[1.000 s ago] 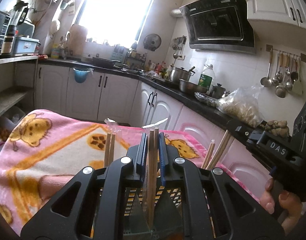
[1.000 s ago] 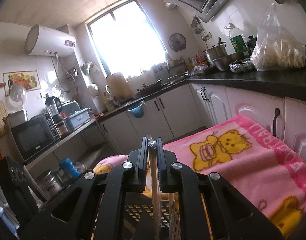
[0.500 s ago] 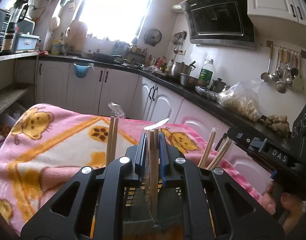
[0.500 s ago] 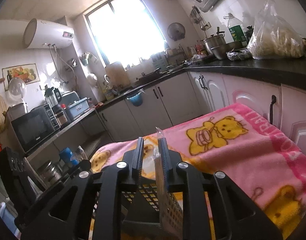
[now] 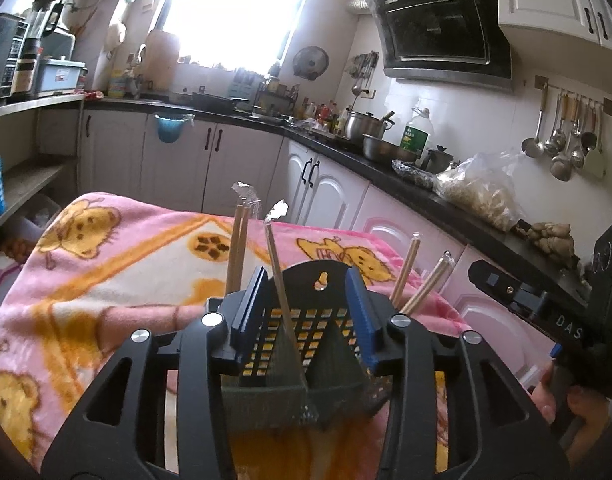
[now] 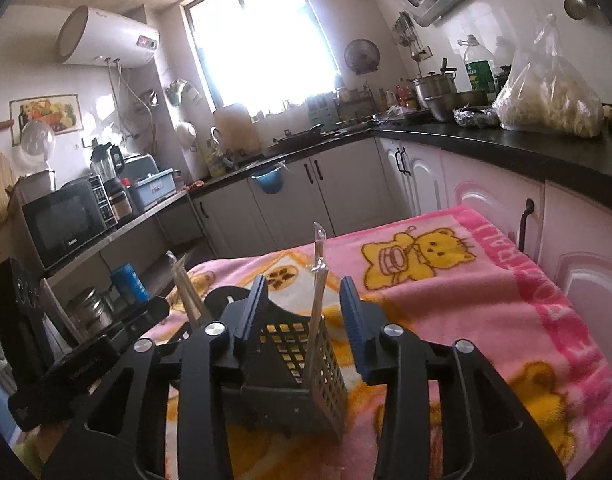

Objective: Organize utensils
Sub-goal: 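Lower the chopsticks into the green basket and open both tools, then withdraw both open tools from the basket toward the remaining chopsticks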

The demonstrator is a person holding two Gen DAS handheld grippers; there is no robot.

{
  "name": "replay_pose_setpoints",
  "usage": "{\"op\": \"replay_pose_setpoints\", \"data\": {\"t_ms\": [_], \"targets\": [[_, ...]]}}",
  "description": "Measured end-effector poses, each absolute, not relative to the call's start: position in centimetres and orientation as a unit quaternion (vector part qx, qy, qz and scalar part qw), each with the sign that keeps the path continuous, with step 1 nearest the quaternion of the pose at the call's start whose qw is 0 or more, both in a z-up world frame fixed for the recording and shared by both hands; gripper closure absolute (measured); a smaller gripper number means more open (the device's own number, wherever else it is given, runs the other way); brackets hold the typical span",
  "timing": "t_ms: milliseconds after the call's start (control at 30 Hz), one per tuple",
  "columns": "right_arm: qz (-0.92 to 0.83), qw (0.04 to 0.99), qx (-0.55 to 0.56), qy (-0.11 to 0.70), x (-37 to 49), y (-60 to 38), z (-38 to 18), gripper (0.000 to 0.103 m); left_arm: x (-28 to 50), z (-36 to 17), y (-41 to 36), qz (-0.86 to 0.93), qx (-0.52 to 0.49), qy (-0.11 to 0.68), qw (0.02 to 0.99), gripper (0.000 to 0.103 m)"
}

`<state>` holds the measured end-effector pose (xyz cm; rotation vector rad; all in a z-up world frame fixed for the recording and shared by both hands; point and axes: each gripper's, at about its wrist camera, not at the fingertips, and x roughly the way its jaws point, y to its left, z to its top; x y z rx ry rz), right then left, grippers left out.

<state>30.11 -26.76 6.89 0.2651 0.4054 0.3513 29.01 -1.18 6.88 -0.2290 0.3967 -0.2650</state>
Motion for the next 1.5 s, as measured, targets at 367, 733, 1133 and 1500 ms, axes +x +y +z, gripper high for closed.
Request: {"op": "replay_pose_setpoints", "data": {"t_ms": [367, 733, 1133, 1500], "targets": [[0.18, 0.957, 0.115, 0.197, 26.5, -27.1, 7.8, 0.054, 24.9, 7.6, 0.4, -0.128, -0.129, 0.192, 0.964, 0.033], [0.188, 0.958, 0.099, 0.194, 22.5, -27.2, 8.2, 0.05, 20.8, 7.5, 0.6, -0.133, -0.128, 0.189, 0.964, 0.014], [0.203, 0.954, 0.076, 0.209, 19.6, -26.2, 7.5, 0.05, 18.0, 6.5, 1.5, -0.125, -0.126, 0.2, 0.964, 0.014], [0.208, 0.947, 0.056, 0.239, 18.0, -25.6, 5.3, 0.05, 16.5, 4.6, 2.2, -0.114, -0.125, 0.224, 0.96, 0.014]]}}
